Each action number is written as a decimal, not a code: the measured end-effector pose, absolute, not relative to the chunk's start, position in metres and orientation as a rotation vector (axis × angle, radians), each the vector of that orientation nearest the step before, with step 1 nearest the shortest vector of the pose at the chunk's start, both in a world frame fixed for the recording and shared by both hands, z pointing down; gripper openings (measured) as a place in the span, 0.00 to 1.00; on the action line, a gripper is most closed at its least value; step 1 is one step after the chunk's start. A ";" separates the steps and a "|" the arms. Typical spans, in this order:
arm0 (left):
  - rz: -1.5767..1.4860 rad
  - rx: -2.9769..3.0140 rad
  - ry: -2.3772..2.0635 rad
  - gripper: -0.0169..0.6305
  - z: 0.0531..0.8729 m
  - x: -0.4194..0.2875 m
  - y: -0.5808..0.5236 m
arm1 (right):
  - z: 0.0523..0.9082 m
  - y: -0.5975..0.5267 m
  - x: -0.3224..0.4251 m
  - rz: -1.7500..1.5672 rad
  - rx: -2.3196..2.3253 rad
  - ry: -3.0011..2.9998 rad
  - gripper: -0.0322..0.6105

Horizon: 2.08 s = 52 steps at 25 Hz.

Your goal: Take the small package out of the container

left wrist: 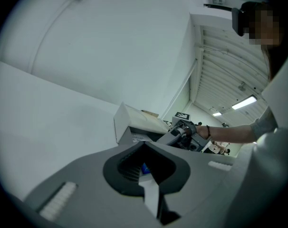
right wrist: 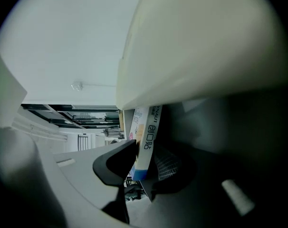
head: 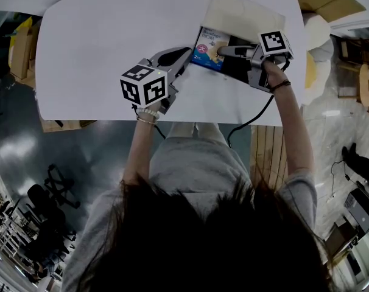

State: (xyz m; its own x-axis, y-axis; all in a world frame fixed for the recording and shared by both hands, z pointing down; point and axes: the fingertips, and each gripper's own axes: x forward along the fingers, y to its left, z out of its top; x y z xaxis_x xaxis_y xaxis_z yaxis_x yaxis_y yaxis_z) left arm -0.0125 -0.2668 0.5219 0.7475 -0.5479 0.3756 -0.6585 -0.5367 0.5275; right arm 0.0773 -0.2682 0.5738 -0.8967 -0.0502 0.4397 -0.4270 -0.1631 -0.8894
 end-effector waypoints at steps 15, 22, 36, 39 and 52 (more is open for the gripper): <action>0.197 2.274 -0.913 0.01 0.518 -0.012 -0.268 | 0.567 -0.271 0.076 2.242 0.489 -1.795 0.23; 0.192 2.264 -0.924 0.01 0.518 -0.014 -0.268 | 0.562 -0.273 0.080 2.275 0.448 -1.794 0.22; 0.174 2.273 -0.930 0.01 0.512 -0.014 -0.262 | 0.555 -0.263 0.084 2.247 0.395 -1.785 0.21; 0.172 2.278 -0.928 0.01 0.511 -0.014 -0.261 | 0.553 -0.260 0.085 2.235 0.384 -1.790 0.21; 0.165 2.313 -0.901 0.01 0.501 -0.010 -0.258 | 0.545 -0.245 0.085 2.180 0.381 -1.812 0.21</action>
